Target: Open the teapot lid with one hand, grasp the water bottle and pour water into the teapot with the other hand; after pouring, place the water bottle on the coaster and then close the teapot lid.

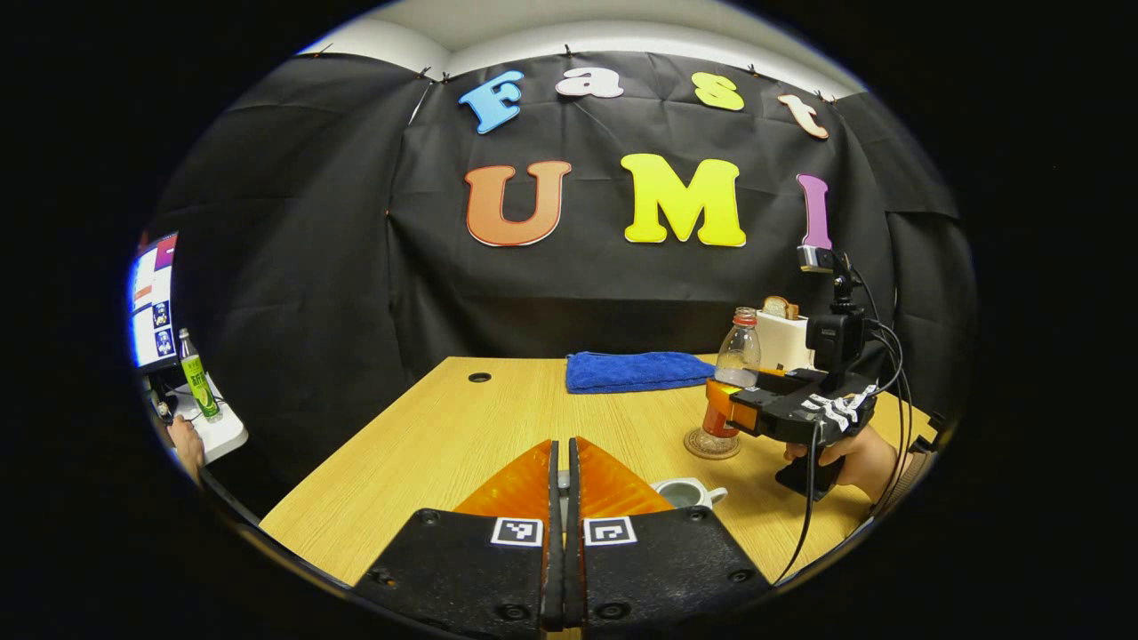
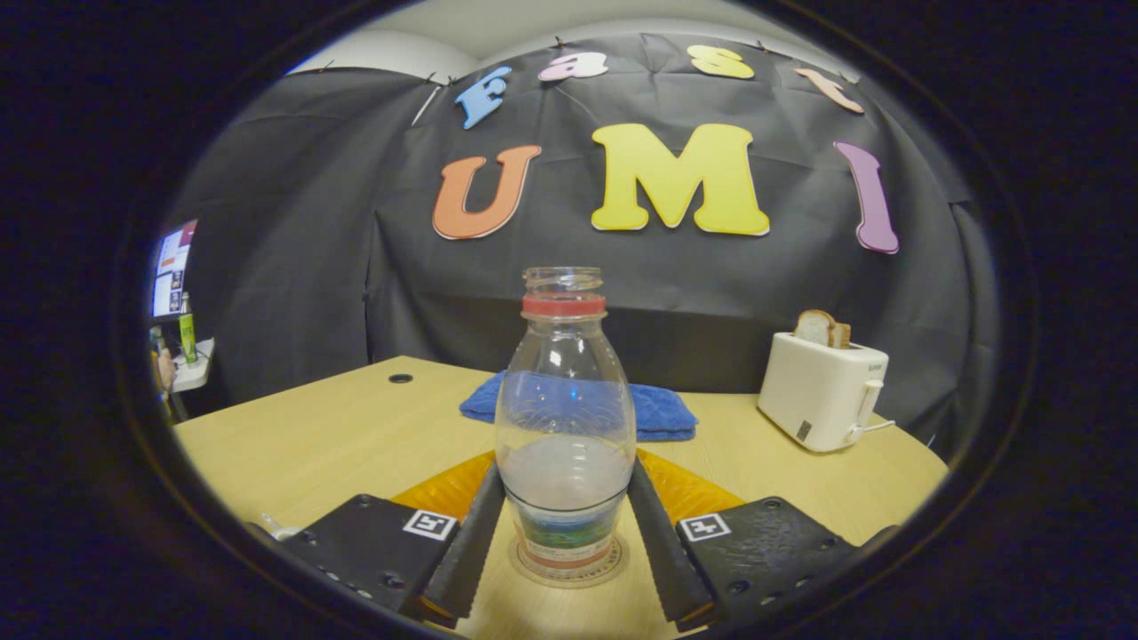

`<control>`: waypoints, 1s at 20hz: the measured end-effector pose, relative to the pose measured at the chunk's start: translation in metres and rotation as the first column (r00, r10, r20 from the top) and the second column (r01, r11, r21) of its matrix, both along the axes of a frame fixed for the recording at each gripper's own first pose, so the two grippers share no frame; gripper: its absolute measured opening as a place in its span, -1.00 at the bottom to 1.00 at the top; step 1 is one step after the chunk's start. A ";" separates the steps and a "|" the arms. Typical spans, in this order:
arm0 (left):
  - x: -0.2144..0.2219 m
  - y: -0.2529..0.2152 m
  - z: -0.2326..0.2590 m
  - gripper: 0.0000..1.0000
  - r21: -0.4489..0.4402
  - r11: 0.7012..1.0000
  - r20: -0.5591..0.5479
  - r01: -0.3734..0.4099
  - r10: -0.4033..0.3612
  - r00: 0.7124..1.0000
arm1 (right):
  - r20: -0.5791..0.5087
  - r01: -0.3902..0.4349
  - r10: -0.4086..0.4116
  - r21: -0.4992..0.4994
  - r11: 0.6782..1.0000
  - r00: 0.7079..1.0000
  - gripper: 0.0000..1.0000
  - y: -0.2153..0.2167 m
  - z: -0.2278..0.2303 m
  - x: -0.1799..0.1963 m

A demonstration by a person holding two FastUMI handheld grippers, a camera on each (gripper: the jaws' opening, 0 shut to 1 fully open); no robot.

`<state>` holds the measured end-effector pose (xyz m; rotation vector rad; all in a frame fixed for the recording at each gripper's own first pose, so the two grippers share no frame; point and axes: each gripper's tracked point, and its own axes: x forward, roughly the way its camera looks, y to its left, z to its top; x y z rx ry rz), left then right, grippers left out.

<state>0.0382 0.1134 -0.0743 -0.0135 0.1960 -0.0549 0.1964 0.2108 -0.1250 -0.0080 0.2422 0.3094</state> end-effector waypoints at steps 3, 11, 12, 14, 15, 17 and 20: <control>-0.001 -0.004 0.001 -0.94 0.006 1.000 0.000 0.006 -0.006 1.000 | 0.013 -0.005 0.005 -0.007 1.000 1.000 0.67 -0.001 0.005 -0.003; 0.001 -0.010 0.007 -0.94 0.017 1.000 0.023 0.010 -0.010 1.000 | 0.112 0.018 -0.014 -0.035 0.999 0.994 0.96 -0.026 0.047 -0.036; 0.001 -0.013 0.008 -0.94 0.010 1.000 0.032 0.015 -0.015 0.999 | 0.136 0.031 -0.025 -0.041 0.999 0.990 0.96 -0.035 0.054 -0.044; 0.005 -0.019 0.009 -0.94 -0.010 1.000 0.042 0.026 -0.026 0.999 | 0.178 0.044 -0.035 -0.044 0.998 0.983 0.90 -0.047 0.066 -0.062; 0.007 -0.024 0.007 -0.94 -0.012 0.999 0.040 0.035 -0.034 0.999 | 0.188 0.048 -0.038 -0.047 0.998 0.981 0.94 -0.054 0.069 -0.072; 0.012 -0.029 0.000 -0.93 0.003 1.000 0.030 0.027 -0.027 0.999 | 0.199 0.050 -0.037 -0.061 0.997 0.979 0.90 -0.065 0.069 -0.092; 0.019 -0.045 -0.009 -0.94 0.007 0.999 0.019 0.032 -0.033 0.999 | 0.198 0.064 -0.050 -0.066 0.996 0.979 0.96 -0.087 0.060 -0.119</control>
